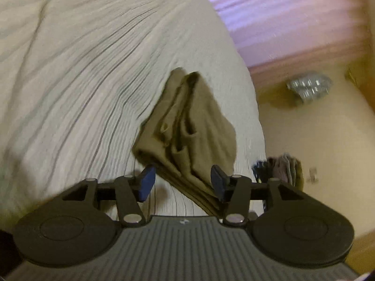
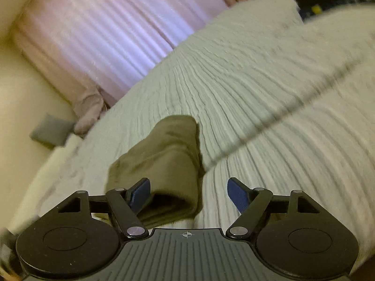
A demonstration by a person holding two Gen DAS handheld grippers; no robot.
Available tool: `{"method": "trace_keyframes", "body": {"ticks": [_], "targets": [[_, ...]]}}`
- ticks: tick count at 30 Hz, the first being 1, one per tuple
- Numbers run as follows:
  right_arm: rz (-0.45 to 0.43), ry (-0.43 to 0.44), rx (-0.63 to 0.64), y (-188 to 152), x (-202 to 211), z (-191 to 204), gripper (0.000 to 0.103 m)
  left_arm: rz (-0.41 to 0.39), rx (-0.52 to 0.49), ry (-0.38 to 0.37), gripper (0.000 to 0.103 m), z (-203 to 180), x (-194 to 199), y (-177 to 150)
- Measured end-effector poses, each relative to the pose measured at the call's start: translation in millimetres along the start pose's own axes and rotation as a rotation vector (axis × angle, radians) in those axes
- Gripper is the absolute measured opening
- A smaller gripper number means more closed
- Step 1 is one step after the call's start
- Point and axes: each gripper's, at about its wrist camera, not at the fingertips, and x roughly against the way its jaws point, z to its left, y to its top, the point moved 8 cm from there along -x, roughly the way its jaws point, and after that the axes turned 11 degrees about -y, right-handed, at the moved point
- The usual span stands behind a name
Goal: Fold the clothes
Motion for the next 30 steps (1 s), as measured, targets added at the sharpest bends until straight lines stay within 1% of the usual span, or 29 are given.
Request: {"method": "trace_keyframes", "body": {"ticks": [3, 5, 8, 11, 14, 16, 19, 21, 23, 25, 26, 28, 29, 30], "targets": [[0.015, 0.017, -0.068, 4, 7, -10, 0.076, -0.054, 0.038, 0.009, 0.051, 6, -12, 3], [0.013, 0.014, -0.082, 7, 12, -14, 0.076, -0.074, 0.093, 0.006, 0.056, 10, -20, 4], [0.013, 0.006, -0.114, 10, 14, -22, 0.076, -0.097, 0.109, 0.022, 0.058, 10, -23, 3], [0.013, 0.0, -0.152, 14, 12, -30, 0.076, -0.108, 0.11, 0.039, 0.058, 9, -26, -6], [0.011, -0.013, -0.172, 21, 6, -34, 0.076, -0.115, 0.133, 0.045, 0.059, 10, -20, -14], [0.008, -0.018, -0.182, 26, -1, -33, 0.076, -0.122, 0.123, 0.06, 0.059, 11, -21, -15], [0.012, -0.013, -0.183, 31, -6, -33, 0.076, -0.154, 0.171, 0.074, 0.057, 23, -22, -11], [0.028, 0.002, -0.184, 32, -12, -32, 0.076, -0.179, 0.209, 0.073, 0.057, 28, -26, -7], [0.06, 0.028, -0.188, 30, -15, -29, 0.076, -0.191, 0.208, 0.073, 0.058, 28, -29, -6], [0.114, 0.061, -0.194, 26, -19, -25, 0.076, -0.198, 0.193, 0.073, 0.058, 27, -31, -6], [0.142, 0.079, -0.206, 24, -21, -24, 0.076, -0.202, 0.19, 0.071, 0.056, 27, -31, -6], [0.199, 0.106, -0.237, 20, -27, -25, 0.076, -0.21, 0.192, 0.067, 0.048, 30, -32, -5], [0.217, 0.103, -0.241, 19, -30, -25, 0.076, -0.207, 0.195, 0.062, 0.036, 32, -33, -4], [0.237, 0.101, -0.231, 19, -33, -24, 0.076, -0.203, 0.199, 0.056, 0.03, 34, -34, -2]]}}
